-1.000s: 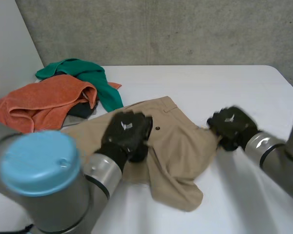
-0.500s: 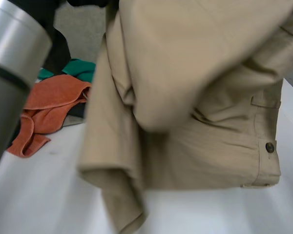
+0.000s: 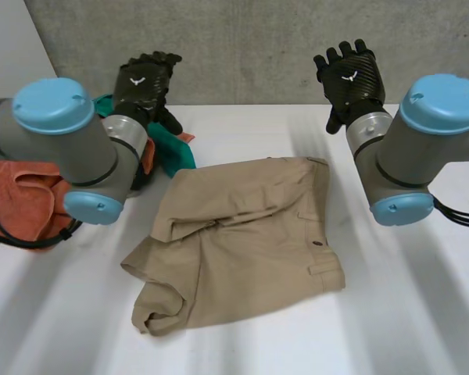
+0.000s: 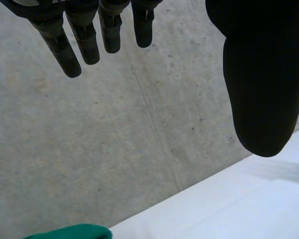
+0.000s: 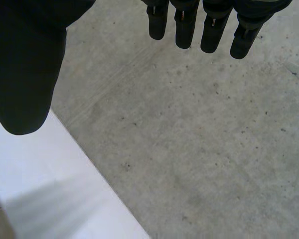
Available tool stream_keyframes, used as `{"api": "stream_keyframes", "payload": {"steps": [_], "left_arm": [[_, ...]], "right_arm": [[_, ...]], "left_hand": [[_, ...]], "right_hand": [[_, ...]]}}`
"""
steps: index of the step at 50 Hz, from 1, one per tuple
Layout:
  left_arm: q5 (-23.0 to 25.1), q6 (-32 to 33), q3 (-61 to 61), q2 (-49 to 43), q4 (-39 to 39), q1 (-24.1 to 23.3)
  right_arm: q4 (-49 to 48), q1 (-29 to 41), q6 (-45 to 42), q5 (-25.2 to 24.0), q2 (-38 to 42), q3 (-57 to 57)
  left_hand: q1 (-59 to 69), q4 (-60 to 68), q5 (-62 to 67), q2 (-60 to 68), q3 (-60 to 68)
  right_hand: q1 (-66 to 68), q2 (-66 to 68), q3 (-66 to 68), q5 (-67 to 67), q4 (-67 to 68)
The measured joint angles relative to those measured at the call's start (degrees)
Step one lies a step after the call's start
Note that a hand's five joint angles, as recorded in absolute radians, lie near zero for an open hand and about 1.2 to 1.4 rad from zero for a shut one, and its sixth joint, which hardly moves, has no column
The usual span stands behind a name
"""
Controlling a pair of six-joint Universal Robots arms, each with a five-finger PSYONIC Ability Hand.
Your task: Fold the laundry.
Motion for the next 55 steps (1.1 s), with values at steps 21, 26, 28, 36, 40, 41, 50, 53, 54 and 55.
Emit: {"api": "stream_keyframes", "payload": {"steps": [21, 26, 28, 36, 40, 41, 50, 53, 54, 55], "left_arm": [[0.9, 18.3, -43.6, 29.4, -6.6, -12.9], [0.8, 19.5, -48.3, 28.1, -7.5, -18.0], [0.7, 19.3, -48.9, 27.6, -8.0, -18.5], [0.3, 18.5, -49.5, 25.2, -10.3, -18.3], [-0.3, 18.5, -49.5, 24.0, -10.5, -17.2], [-0.6, 18.5, -49.5, 23.6, -10.4, -16.8], [-4.0, 19.2, -49.8, 22.0, -7.7, -10.4], [-4.4, 19.5, -50.1, 21.9, -6.4, -7.5], [-4.5, 19.7, -50.1, 21.9, -6.1, -6.7], [-4.5, 19.8, -50.2, 21.9, -5.7, -5.8]], "right_arm": [[29.3, -0.7, -0.1, -12.0, -17.3, 30.1], [23.5, -0.5, -0.5, -14.9, -20.7, 39.2], [22.3, -0.4, -0.5, -15.4, -21.6, 41.4], [20.4, -0.7, -0.6, -16.9, -23.7, 47.3], [20.6, -0.7, -0.6, -17.3, -23.8, 48.3], [20.6, -0.7, -0.6, -17.3, -23.8, 48.5], [20.8, -0.1, -0.5, -17.4, -26.2, 50.3], [20.8, 0.2, -0.4, -17.4, -27.0, 51.0], [20.8, 0.3, -0.4, -17.4, -27.2, 51.1], [20.8, 0.4, -0.4, -17.3, -27.3, 51.3]], "left_hand": [[18.5, 16.9, 15.9, 16.6, 16.2], [33.8, 31.7, 30.3, 31.5, 31.0], [35.2, 33.4, 31.9, 33.3, 32.9], [33.8, 33.2, 32.0, 33.0, 32.6], [31.4, 31.0, 30.0, 30.9, 30.5], [31.0, 30.5, 29.6, 30.4, 30.1], [30.2, 28.6, 27.4, 28.9, 28.7], [30.2, 28.5, 27.2, 28.7, 28.6], [30.2, 28.5, 27.2, 28.7, 28.6], [30.2, 28.5, 27.2, 28.7, 28.6]], "right_hand": [[33.4, 34.0, 33.7, 32.7, 33.6], [42.8, 44.2, 44.3, 44.1, 44.4], [43.1, 44.7, 45.0, 44.8, 45.1], [43.1, 44.6, 45.0, 44.9, 45.2], [42.1, 42.1, 42.2, 42.1, 42.3], [40.5, 40.5, 40.6, 40.8, 40.7], [24.9, 25.3, 24.4, 23.1, 24.1], [23.0, 23.4, 22.9, 21.3, 22.9], [23.0, 23.2, 22.8, 21.2, 22.9], [23.0, 23.2, 22.8, 21.1, 22.9]]}}
